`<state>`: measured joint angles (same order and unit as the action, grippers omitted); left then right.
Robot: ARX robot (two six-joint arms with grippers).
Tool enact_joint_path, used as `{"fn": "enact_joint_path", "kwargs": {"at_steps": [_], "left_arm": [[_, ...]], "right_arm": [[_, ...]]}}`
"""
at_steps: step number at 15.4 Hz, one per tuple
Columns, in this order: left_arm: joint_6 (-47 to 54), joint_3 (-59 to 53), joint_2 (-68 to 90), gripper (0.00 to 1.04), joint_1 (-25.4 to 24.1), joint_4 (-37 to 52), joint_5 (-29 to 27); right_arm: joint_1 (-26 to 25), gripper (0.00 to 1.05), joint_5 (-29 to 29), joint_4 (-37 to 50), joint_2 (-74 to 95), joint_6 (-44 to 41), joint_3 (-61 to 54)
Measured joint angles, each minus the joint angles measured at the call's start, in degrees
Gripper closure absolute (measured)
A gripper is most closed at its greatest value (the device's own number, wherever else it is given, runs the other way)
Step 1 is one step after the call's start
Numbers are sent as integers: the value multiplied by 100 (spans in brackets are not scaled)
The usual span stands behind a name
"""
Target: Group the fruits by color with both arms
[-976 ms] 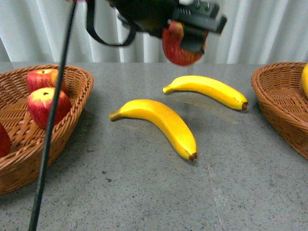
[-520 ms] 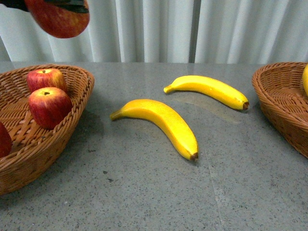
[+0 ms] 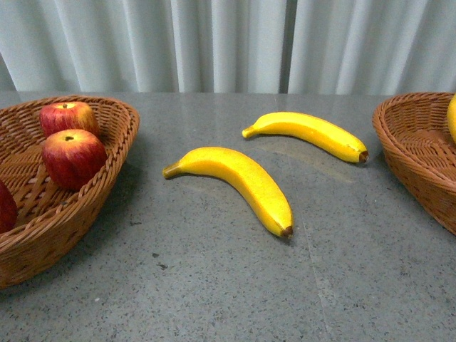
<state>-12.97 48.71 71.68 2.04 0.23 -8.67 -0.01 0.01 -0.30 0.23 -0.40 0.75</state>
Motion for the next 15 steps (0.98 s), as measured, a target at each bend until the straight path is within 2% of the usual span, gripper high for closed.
{"fn": "enact_joint_path", "kwargs": {"at_steps": [2,3,4,5,6,8,10,15], "left_arm": [[-68,-83,-66,36,-59,68,-109],[-136,-455,280,36,-85,826,-81],[-164,-778,1838,36,-411,1528,-48],[-127,-1082,-116,36,-782,695,157],[-63,-931,-247,23,-787,776,205],[-48,-997,-149,8,-745,654,249],[-35,-1049,-111,5,-741,632,254],[-24,-1080,-138,7,-697,638,262]], "right_arm": [[0,7,0,0,0,0,0],[0,7,2,-2,0,0,0],[0,7,0,0,0,0,0],[0,7,0,0,0,0,0],[0,7,0,0,-2,0,0],[0,7,0,2,-2,0,0],[0,7,0,2,-2,0,0],[0,7,0,2,-2,0,0]]}}
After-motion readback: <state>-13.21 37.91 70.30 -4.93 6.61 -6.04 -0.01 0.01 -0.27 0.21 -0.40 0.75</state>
